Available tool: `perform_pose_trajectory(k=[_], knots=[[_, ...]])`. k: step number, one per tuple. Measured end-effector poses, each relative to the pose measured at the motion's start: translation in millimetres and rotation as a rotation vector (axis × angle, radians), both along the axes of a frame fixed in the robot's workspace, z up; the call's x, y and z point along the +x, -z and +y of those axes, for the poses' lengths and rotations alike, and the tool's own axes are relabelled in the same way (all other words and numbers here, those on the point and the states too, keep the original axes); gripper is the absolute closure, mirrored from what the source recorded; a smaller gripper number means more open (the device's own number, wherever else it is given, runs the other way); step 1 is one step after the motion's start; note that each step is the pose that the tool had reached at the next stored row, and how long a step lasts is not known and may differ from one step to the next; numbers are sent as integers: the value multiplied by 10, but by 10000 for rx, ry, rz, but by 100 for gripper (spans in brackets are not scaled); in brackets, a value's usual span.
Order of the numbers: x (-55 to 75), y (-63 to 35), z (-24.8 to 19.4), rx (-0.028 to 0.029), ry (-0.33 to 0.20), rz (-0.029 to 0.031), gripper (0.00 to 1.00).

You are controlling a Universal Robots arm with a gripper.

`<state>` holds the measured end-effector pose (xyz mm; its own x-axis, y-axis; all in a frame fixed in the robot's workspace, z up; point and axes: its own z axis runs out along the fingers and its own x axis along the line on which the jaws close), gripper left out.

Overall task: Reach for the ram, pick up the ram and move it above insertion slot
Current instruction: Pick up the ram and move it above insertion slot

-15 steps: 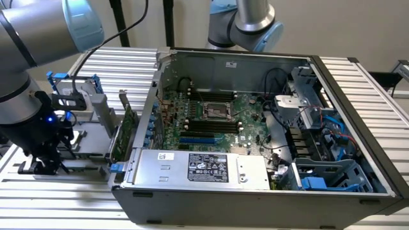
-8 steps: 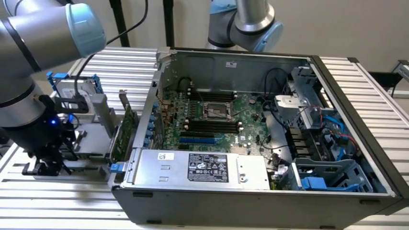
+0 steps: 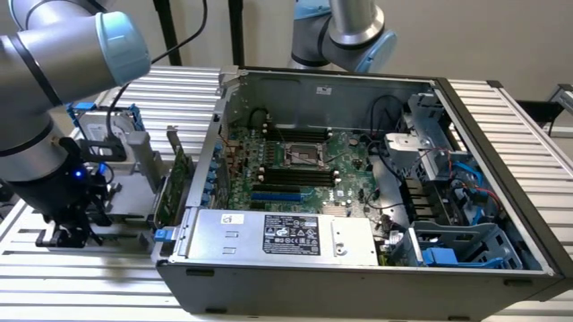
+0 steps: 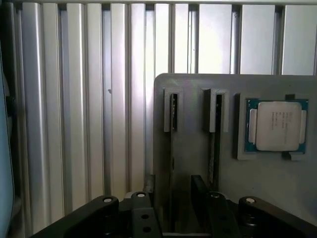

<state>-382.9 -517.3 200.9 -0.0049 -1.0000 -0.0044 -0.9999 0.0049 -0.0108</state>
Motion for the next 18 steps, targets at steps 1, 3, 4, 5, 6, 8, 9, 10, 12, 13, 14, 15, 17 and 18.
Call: perform_pose_trajectory(k=[1, 3, 4, 5, 6, 8, 9, 10, 12, 13, 14, 15, 17, 18], knots=[[0, 7, 1, 0, 0, 0, 58], [0, 21, 3, 1, 0, 1, 58], [-1, 28, 4, 1, 1, 1, 60], [-1, 35, 4, 1, 0, 1, 60], [0, 42, 4, 2, 1, 1, 67], [0, 58, 5, 5, 0, 1, 67], [-1, 68, 5, 9, 0, 1, 67], [-1, 77, 5, 13, 0, 0, 67], [-1, 87, 6, 14, 0, 3, 69], [-1, 88, 7, 14, 1, 3, 69], [-1, 89, 9, 16, 1, 2, 69], [0, 90, 10, 16, 1, 0, 76], [0, 90, 13, 16, 1, 2, 76], [0, 90, 14, 16, 0, 4, 76]])
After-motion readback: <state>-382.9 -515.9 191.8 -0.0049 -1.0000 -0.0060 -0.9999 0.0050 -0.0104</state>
